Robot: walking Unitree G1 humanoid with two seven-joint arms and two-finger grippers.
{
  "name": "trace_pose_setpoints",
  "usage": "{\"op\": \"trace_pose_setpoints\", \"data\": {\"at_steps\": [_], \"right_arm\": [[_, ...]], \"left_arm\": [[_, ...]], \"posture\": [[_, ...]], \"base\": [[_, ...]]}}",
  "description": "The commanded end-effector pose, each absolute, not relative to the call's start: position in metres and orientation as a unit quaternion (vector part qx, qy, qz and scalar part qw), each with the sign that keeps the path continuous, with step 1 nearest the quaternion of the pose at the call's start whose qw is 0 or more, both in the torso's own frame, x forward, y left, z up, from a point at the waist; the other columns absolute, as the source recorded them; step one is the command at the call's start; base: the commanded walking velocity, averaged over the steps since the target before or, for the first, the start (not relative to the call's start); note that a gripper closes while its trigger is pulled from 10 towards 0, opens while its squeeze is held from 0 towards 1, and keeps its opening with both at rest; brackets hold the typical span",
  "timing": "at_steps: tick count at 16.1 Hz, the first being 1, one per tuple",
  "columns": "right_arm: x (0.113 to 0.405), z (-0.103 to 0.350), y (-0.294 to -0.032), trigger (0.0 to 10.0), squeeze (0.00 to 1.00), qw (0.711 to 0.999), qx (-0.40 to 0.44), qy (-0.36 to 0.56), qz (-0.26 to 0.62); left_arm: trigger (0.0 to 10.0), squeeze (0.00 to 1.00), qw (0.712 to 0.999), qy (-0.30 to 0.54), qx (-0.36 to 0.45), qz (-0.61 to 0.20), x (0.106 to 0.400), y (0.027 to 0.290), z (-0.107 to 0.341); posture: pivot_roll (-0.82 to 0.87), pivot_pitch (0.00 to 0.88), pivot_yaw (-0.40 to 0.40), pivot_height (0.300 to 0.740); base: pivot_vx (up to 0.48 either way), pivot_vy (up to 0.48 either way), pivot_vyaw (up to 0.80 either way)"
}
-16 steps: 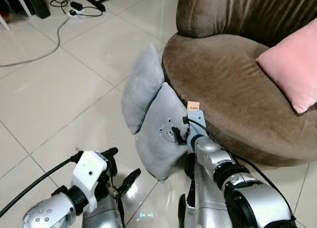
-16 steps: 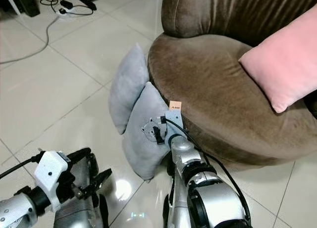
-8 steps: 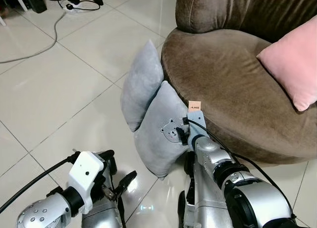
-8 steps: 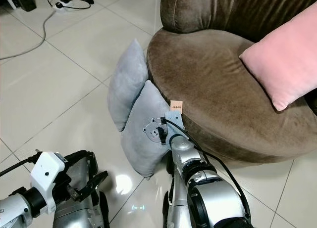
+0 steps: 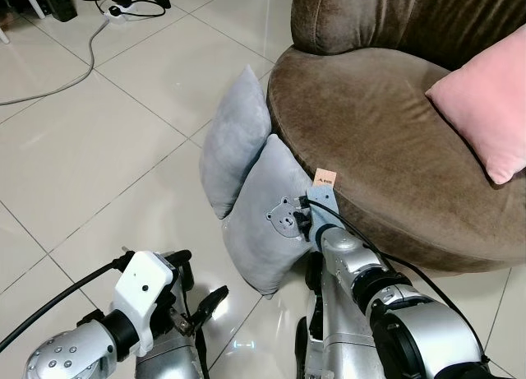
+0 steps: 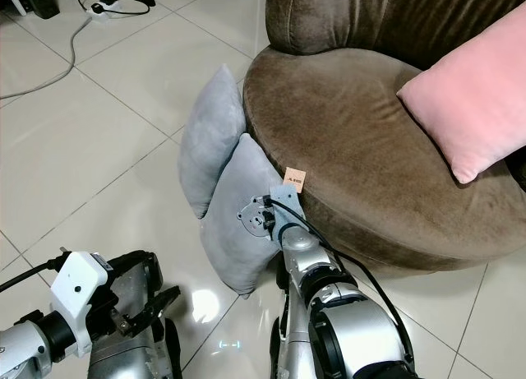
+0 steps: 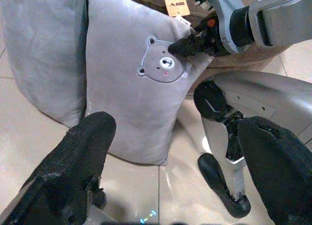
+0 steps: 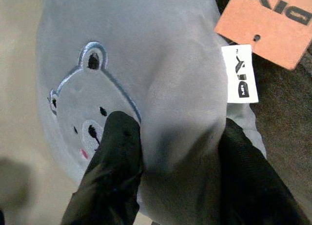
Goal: Move the pillow to the sofa from floor
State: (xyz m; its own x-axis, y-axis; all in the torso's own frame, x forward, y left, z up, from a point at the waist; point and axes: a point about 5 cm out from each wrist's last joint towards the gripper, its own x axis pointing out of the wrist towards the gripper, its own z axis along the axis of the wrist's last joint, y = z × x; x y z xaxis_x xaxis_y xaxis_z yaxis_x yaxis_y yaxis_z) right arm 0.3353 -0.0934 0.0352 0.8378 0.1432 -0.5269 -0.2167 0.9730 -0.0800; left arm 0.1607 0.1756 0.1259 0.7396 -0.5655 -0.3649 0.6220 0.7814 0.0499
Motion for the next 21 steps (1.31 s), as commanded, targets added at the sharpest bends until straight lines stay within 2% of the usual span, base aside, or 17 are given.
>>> {"op": "trace_pose_setpoints", "data": {"at_steps": [1, 10, 15, 18, 21], "right_arm": [[0.328, 0.025, -0.093, 0.0, 0.00, 0.949, -0.073, 0.291, 0.099], [0.327, 0.024, -0.094, 0.0, 0.00, 0.946, -0.079, 0.293, 0.116], [0.327, 0.026, -0.091, 0.0, 0.00, 0.945, -0.050, 0.286, 0.152], [0.334, 0.038, -0.106, 0.0, 0.00, 0.962, -0.021, 0.224, 0.155], [0.327, 0.061, -0.124, 0.0, 0.00, 0.971, 0.019, 0.127, 0.204]], "left_arm": [[10.0, 0.48, 0.925, 0.174, 0.083, -0.327, 0.159, 0.173, 0.125], [10.0, 0.48, 0.925, 0.171, 0.096, -0.325, 0.173, 0.175, 0.120], [10.0, 0.48, 0.935, 0.151, 0.114, -0.300, 0.189, 0.177, 0.116], [10.0, 0.47, 0.950, 0.120, 0.126, -0.259, 0.205, 0.180, 0.116], [10.0, 0.47, 0.958, 0.089, 0.134, -0.236, 0.219, 0.177, 0.120]], "posture": [[0.07, 0.251, -0.072, 0.505], [0.07, 0.178, -0.064, 0.505], [0.05, 0.058, -0.057, 0.505], [0.02, 0.000, -0.031, 0.505], [-0.02, 0.000, -0.003, 0.505]], "base": [[0.000, 0.000, 0.00], [0.000, 0.000, 0.00], [0.000, 0.000, 0.00], [0.000, 0.000, 0.00], [0.000, 0.000, 0.00]]}}
